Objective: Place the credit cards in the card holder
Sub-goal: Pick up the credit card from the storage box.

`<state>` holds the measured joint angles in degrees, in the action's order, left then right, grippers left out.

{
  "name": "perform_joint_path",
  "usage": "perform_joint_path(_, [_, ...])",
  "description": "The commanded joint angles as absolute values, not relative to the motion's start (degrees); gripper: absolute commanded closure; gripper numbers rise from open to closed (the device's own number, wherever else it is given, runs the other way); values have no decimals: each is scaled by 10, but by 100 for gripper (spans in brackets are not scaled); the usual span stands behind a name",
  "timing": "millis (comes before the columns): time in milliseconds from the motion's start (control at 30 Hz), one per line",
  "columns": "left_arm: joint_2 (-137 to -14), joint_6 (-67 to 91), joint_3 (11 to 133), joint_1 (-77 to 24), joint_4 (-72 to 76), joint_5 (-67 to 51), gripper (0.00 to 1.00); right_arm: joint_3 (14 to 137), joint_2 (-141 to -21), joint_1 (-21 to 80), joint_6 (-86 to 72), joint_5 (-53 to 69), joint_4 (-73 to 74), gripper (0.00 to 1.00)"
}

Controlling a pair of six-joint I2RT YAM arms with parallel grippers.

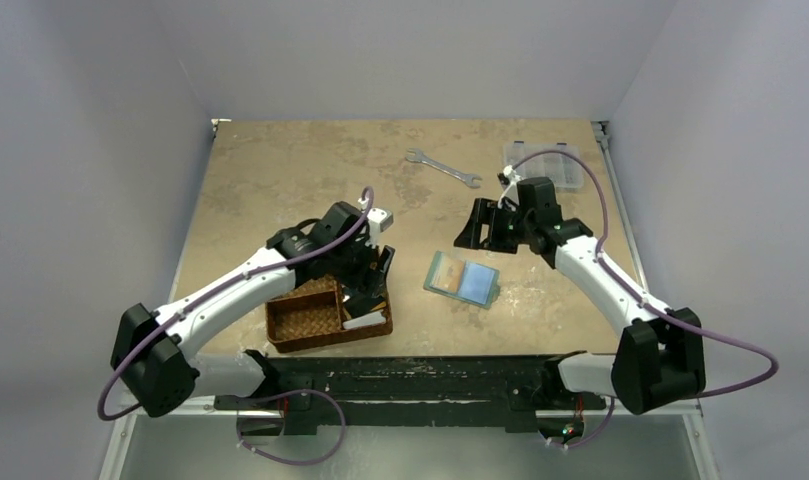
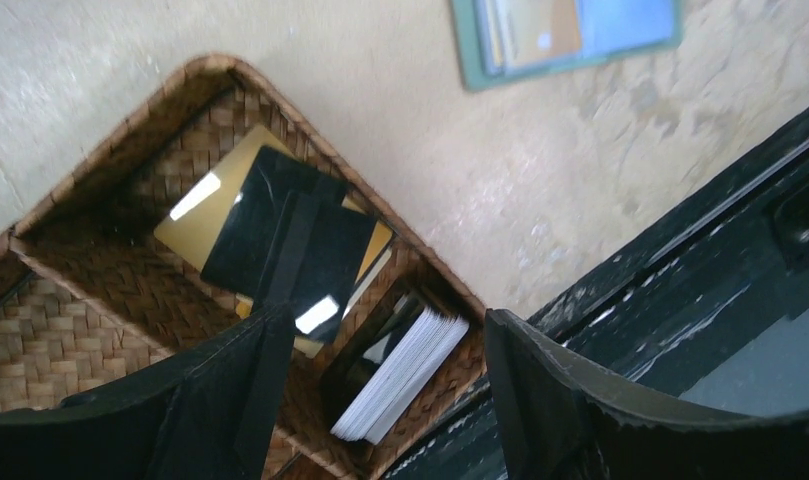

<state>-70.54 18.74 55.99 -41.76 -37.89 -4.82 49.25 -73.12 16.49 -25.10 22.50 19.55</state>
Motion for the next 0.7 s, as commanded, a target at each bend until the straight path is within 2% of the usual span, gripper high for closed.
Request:
perform_joint_path(0, [-753, 139, 649, -416, -468, -79, 28, 592, -739, 165, -233, 196, 315, 22])
perform_joint_path(200, [-789, 138, 634, -403, -483, -182, 31, 705, -753, 164, -191, 152, 425, 22])
perform_joint_path(400, [-815, 88, 590, -359, -504, -263, 30, 708, -787, 161, -158, 146, 449, 23])
perform_joint_path(667, [-880, 68, 592, -312, -496, -300, 32, 701, -793, 159, -165, 163, 443, 24])
